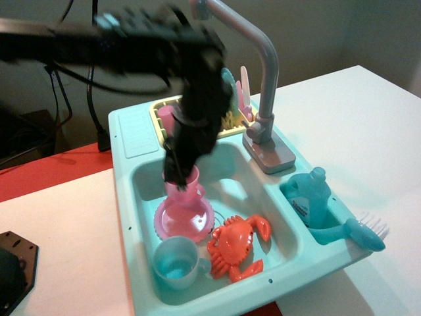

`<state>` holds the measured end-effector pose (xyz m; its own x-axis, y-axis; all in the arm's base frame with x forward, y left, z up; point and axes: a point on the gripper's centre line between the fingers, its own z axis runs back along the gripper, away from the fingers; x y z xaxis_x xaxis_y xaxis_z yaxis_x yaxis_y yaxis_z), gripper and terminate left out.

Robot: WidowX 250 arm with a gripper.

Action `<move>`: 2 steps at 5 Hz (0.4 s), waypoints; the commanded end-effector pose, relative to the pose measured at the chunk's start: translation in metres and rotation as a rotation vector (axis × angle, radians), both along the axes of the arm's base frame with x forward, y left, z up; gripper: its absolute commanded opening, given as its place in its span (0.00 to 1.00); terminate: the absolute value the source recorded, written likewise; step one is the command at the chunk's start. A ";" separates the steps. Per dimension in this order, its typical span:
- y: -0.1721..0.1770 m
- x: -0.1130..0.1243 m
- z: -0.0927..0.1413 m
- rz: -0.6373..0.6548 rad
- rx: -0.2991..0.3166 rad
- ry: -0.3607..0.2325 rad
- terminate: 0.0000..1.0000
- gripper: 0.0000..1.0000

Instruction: Put cup from counter to sink

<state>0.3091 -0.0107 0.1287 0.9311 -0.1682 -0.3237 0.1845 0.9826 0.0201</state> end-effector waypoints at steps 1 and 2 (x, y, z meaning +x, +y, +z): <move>0.009 -0.017 0.058 0.028 -0.016 -0.106 0.00 1.00; 0.012 -0.025 0.073 0.039 -0.013 -0.122 1.00 1.00</move>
